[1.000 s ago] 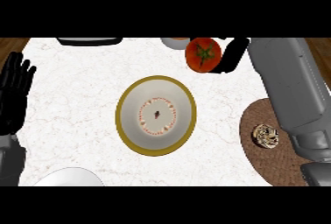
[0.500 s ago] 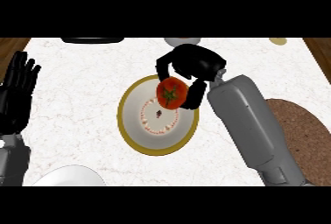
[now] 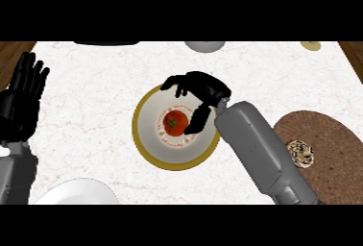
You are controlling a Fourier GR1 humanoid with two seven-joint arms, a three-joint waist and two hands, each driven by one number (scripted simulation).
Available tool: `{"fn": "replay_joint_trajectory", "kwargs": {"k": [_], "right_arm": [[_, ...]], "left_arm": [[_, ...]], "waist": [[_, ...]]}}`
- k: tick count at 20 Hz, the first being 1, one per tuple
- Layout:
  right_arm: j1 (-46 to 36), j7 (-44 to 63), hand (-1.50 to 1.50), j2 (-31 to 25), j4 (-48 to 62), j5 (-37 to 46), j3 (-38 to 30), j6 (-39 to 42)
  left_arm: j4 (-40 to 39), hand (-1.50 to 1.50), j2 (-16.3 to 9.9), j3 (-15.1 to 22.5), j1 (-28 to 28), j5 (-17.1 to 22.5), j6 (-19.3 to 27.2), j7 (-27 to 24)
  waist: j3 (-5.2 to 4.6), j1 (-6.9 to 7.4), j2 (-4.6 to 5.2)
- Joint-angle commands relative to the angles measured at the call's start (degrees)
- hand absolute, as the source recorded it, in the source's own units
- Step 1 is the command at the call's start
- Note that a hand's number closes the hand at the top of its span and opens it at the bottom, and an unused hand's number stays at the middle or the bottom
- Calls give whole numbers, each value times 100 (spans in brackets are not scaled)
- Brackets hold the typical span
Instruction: Pick the tomato from the placemat and place it in the bowl
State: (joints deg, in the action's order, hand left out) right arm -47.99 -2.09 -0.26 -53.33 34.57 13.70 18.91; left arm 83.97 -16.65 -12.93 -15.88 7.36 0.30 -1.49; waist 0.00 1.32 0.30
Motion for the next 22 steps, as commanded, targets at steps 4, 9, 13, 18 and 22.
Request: {"fn": "replay_joint_trajectory", "kwargs": {"k": [4, 9, 13, 18, 22], "right_arm": [[-322, -549, -150, 25, 763, -1405, -306, -868], [-391, -872, -150, 26, 821, -1631, -1116, -1526], [-711, -1050, -150, -244, 1361, -1938, -1747, -1616], [-782, -1716, -150, -1259, 2149, -2372, -2442, -1002], [-1050, -2073, -150, -2023, 2864, -2632, -2828, -240]], "left_arm": [[56, 0, -41, 45, -226, -5, 2, 212], [301, 0, 9, 24, -22, 28, 54, 306], [185, 0, 131, 140, -50, -184, 189, 113], [374, 0, -62, 51, 39, -9, -39, 330], [47, 0, -50, -70, -18, 80, -141, 0]], "waist": [[5, 85, 25], [6, 4, -1], [3, -14, 15], [8, 49, 41], [8, 106, 90]]}}
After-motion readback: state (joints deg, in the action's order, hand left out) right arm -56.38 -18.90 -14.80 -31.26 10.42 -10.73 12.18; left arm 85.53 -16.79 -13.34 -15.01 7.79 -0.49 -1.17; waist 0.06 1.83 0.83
